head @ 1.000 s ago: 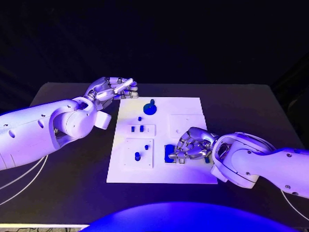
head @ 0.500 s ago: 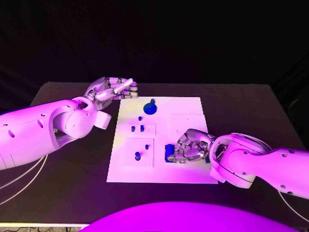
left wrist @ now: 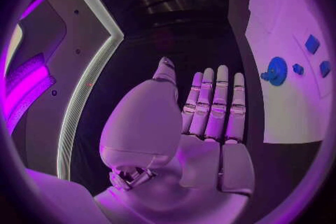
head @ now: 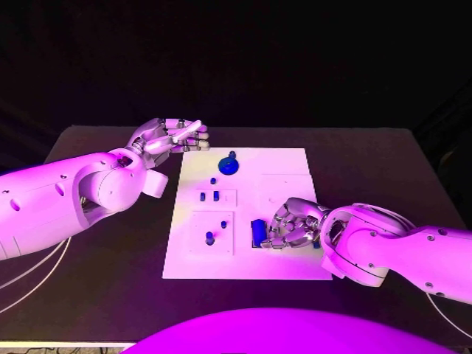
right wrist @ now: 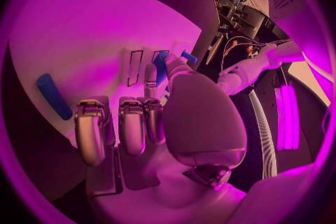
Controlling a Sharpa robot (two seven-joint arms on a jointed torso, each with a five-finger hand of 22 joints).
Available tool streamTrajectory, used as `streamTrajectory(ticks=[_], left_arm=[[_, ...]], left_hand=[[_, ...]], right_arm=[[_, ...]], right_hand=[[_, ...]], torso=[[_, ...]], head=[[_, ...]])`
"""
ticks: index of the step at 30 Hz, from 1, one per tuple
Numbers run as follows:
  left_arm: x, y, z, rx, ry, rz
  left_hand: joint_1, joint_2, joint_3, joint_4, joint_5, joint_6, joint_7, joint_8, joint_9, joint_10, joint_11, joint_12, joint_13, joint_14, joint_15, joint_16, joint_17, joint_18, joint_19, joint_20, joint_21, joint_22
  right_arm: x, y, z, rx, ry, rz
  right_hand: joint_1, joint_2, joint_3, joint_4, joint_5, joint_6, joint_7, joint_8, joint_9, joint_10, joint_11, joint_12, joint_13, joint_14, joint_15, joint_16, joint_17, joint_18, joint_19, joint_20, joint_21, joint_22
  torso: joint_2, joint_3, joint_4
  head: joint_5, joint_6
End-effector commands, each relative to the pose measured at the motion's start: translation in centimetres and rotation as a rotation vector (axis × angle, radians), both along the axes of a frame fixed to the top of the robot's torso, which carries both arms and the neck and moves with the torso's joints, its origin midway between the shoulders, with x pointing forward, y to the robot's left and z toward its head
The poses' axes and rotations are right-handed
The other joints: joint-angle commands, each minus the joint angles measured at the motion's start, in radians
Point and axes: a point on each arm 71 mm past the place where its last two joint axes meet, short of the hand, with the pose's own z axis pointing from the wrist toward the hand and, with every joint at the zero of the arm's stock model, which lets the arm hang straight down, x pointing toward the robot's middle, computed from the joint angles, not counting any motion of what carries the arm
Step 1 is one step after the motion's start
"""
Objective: Assemble the parts on the task board
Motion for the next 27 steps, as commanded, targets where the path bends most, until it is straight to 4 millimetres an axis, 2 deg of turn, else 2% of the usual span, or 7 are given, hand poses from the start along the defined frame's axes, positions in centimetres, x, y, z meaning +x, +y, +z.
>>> streamTrajectory(ticks=[1, 9, 13, 14, 20, 27], left_arm=[[-0.05, -0.18, 0.08, -0.007, -0.001, -0.012], [-0.02, -0.19, 0.06, -0.006, 0.001, -0.013], [-0.03, -0.12, 0.06, -0.005, 0.001, -0.012], [-0.03, -0.1, 0.06, -0.005, 0.001, -0.011], [-0.02, -0.02, 0.05, -0.003, 0.003, -0.009], [-0.03, 0.08, 0.04, -0.002, 0.004, -0.008]], left_hand=[[0.005, 0.002, -0.003, -0.002, -0.004, 0.004, 0.001, 0.003, -0.002, -0.005, 0.004, -0.003, 0.0, 0.007, 0.0, -0.006, 0.002, 0.012, 0.001, 0.001, -0.003, -0.001], [0.005, 0.002, -0.003, -0.002, -0.004, 0.004, 0.002, 0.003, -0.002, -0.005, 0.004, -0.003, 0.0, 0.007, 0.0, -0.006, 0.002, 0.012, 0.001, 0.001, -0.003, -0.002], [0.006, 0.003, -0.003, -0.002, -0.004, 0.004, 0.002, 0.003, -0.002, -0.005, 0.005, -0.003, 0.0, 0.006, 0.0, -0.006, 0.002, 0.012, 0.002, 0.001, -0.004, -0.002], [0.006, 0.003, -0.003, -0.002, -0.004, 0.004, 0.002, 0.003, -0.002, -0.005, 0.005, -0.003, 0.0, 0.006, 0.0, -0.006, 0.002, 0.012, 0.002, 0.001, -0.004, -0.002], [0.006, 0.003, -0.003, -0.002, -0.004, 0.004, 0.002, 0.003, -0.002, -0.005, 0.005, -0.003, 0.0, 0.006, 0.0, -0.006, 0.002, 0.012, 0.002, 0.001, -0.004, -0.002], [0.006, 0.003, -0.003, -0.002, -0.004, 0.005, 0.003, 0.003, -0.002, -0.005, 0.005, -0.003, 0.0, 0.006, 0.0, -0.007, 0.002, 0.012, 0.002, 0.001, -0.004, -0.002]], right_arm=[[0.1, -0.14, 0.05, -0.016, -0.024, -0.004], [0.03, -0.25, -0.01, -0.02, -0.017, 0.008], [-0.08, -0.16, -0.09, -0.018, -0.002, 0.028], [-0.11, -0.12, -0.09, -0.016, 0.001, 0.033], [-0.15, -0.04, -0.01, -0.001, -0.003, 0.041], [-0.24, -0.02, 0.25, 0.025, -0.023, 0.04]], right_hand=[[-0.01, 0.005, 0.005, 0.0, -0.005, 0.008, 0.001, -0.003, -0.001, 0.108, -0.006, 0.004, 0.263, 0.102, -0.005, 0.003, 0.263, -0.014, 0.105, -0.009, 0.004, 0.263], [-0.022, 0.001, 0.005, 0.0, -0.007, 0.01, 0.002, -0.003, -0.002, 0.108, -0.006, 0.004, 0.263, 0.102, -0.005, 0.003, 0.263, -0.014, 0.105, -0.009, 0.004, 0.263], [-0.024, -0.015, 0.0, -0.003, -0.012, 0.01, 0.002, -0.002, -0.003, 0.108, -0.006, 0.004, 0.263, 0.102, -0.005, 0.003, 0.263, -0.014, 0.105, -0.009, 0.004, 0.263], [-0.012, -0.029, -0.002, -0.003, -0.034, 0.011, 0.002, -0.002, -0.004, 0.108, -0.007, 0.004, 0.263, 0.102, -0.005, 0.003, 0.263, -0.014, 0.105, -0.009, 0.004, 0.263], [0.009, -0.062, -0.025, -0.002, -0.114, 0.015, 0.005, 0.0, -0.008, 0.108, -0.003, 0.004, 0.263, 0.102, -0.003, 0.003, 0.263, -0.014, 0.105, -0.008, 0.004, 0.263], [0.006, -0.07, -0.041, 0.0, -0.127, 0.015, 0.007, 0.001, -0.009, 0.108, -0.002, 0.004, 0.263, 0.102, -0.002, 0.003, 0.263, -0.014, 0.105, -0.007, 0.004, 0.263]], torso=[[0.0, 0.0004, -0.0009], [0.0, -0.0001, 0.0002], [0.0, 0.0001, 0.0009], [0.0, 0.0001, 0.0009], [0.0, -0.0008, -0.0004], [0.0, 0.0002, 0.0006]], head=[[0.0, 0.002], [0.001, -0.001], [0.0, -0.001], [0.0, -0.001], [0.0, -0.002], [0.001, -0.003]])
